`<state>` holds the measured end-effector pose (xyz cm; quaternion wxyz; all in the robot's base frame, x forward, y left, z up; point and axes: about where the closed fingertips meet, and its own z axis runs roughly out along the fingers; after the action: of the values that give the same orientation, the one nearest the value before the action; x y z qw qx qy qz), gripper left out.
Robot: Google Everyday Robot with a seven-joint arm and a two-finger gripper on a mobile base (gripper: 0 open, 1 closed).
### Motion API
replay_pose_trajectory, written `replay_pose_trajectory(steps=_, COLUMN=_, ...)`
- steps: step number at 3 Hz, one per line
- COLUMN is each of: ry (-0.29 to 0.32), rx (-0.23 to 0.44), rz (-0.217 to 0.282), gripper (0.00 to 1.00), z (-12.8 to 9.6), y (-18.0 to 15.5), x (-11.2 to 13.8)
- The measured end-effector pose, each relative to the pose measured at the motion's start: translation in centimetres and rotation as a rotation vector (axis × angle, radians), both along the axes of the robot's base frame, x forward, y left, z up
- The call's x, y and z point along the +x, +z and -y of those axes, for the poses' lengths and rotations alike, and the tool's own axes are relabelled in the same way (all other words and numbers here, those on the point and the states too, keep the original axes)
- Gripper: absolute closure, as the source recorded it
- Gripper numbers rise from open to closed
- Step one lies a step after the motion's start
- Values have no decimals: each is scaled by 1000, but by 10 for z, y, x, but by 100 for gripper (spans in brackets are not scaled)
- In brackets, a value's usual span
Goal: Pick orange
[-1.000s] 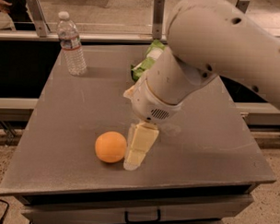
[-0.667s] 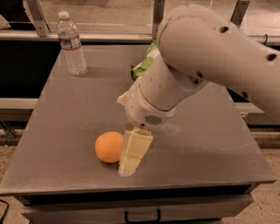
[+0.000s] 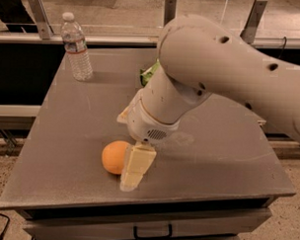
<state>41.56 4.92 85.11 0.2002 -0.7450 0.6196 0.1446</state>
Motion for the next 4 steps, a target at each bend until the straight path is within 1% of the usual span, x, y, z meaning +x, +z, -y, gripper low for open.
replay_pose_trajectory(steps=1, ry=11, rx=4, rz=-8, gripper=38, z=-4, y=0, x=-3)
replay_pose_trajectory(steps=2, ry=15, rx=16, rz=-11, gripper=68, z=-3, y=8, x=-5)
replay_pose_trajectory(steps=3, ry=13, rx=32, rz=-7, gripper=91, z=0, y=24, x=-2)
replay_pose_trajectory(steps=4, ry=-11, rx=44, rz=15, gripper=100, z=36, y=105, x=34)
